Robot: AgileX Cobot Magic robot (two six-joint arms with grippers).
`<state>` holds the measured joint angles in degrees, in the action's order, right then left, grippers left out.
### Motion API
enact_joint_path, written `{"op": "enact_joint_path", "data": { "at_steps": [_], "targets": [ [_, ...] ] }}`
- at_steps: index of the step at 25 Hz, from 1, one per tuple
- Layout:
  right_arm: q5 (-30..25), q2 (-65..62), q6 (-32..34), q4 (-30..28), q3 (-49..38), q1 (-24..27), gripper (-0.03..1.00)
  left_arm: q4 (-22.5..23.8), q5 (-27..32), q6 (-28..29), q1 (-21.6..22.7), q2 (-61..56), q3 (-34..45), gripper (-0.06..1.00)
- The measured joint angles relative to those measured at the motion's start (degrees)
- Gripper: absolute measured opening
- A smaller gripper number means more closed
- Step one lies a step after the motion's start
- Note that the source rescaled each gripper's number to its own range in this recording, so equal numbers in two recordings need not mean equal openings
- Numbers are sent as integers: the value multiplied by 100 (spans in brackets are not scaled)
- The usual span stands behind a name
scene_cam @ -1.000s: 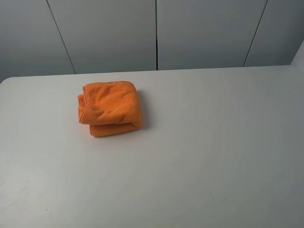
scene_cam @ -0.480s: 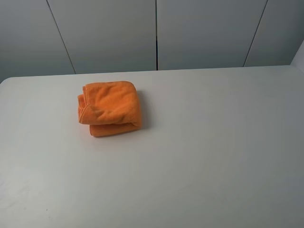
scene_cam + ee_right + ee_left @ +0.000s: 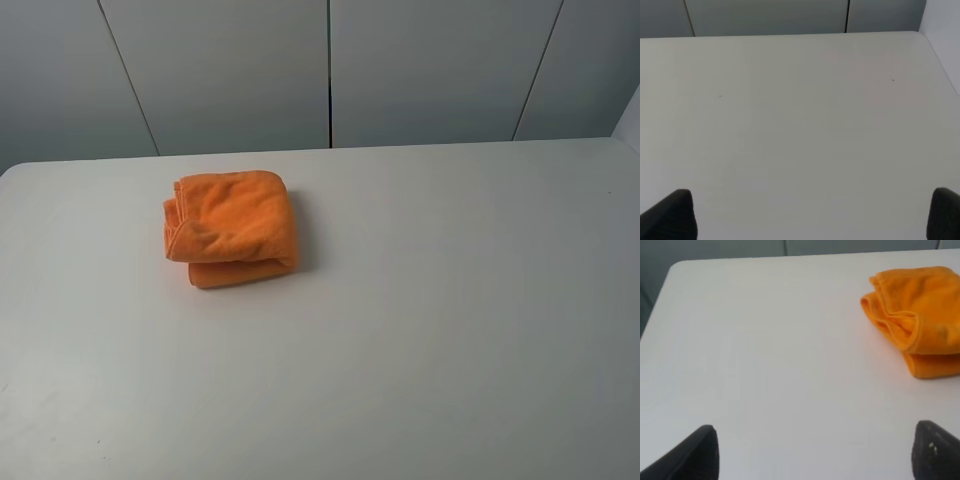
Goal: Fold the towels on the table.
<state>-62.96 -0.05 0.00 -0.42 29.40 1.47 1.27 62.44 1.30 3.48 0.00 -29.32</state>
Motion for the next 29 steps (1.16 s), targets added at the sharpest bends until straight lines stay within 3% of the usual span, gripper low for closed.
{"op": "enact_joint_path", "data": {
  "at_steps": [29],
  "targets": [
    [0, 0, 0, 0, 0, 30, 100, -12, 0, 0, 41, 0, 0, 100]
  ]
}}
